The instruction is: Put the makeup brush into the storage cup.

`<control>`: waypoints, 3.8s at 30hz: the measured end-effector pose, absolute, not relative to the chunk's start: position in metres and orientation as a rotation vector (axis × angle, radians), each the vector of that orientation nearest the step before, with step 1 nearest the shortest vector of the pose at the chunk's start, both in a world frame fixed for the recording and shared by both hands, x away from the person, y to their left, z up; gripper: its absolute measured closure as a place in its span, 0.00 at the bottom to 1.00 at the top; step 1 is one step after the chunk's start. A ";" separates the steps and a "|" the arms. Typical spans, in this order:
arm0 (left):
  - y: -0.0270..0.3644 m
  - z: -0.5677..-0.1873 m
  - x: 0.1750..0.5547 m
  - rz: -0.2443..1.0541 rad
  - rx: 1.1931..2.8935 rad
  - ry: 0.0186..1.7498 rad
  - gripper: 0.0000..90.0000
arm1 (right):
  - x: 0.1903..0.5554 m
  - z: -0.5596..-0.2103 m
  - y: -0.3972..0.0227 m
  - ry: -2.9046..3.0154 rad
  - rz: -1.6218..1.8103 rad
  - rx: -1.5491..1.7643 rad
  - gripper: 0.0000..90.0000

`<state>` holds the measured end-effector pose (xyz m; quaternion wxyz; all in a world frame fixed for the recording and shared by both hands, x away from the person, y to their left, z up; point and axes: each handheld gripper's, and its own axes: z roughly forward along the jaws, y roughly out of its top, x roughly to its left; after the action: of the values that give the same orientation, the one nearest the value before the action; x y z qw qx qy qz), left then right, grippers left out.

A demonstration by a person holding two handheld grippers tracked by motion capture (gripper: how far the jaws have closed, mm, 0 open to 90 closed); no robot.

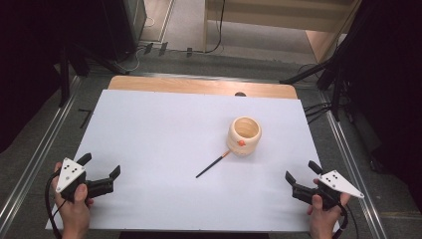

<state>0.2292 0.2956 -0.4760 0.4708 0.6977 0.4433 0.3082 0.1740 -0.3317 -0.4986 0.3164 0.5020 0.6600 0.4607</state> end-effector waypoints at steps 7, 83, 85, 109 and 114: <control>0.270 -0.461 0.227 0.764 1.811 1.049 0.00 | 0.172 -0.498 -0.331 1.731 1.225 1.323 0.11; -0.006 -0.470 0.325 0.049 2.857 0.799 0.73 | 0.175 -0.501 -0.317 1.829 1.187 1.299 0.16; -0.008 -0.471 0.325 0.046 2.855 0.811 0.74 | 0.175 -0.501 -0.317 1.830 1.190 1.306 0.16; -0.013 -0.473 0.323 0.039 2.892 0.782 0.96 | 0.182 -0.490 -0.288 1.904 1.265 1.277 0.16; 0.000 -0.466 0.320 0.033 2.848 0.787 0.96 | 0.186 -0.482 -0.279 1.908 1.251 1.253 0.16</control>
<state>0.3201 -0.0002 -0.4658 0.0931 0.9596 0.2653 0.0112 0.1862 -0.2793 -0.4824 0.2661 0.4638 0.7066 0.4634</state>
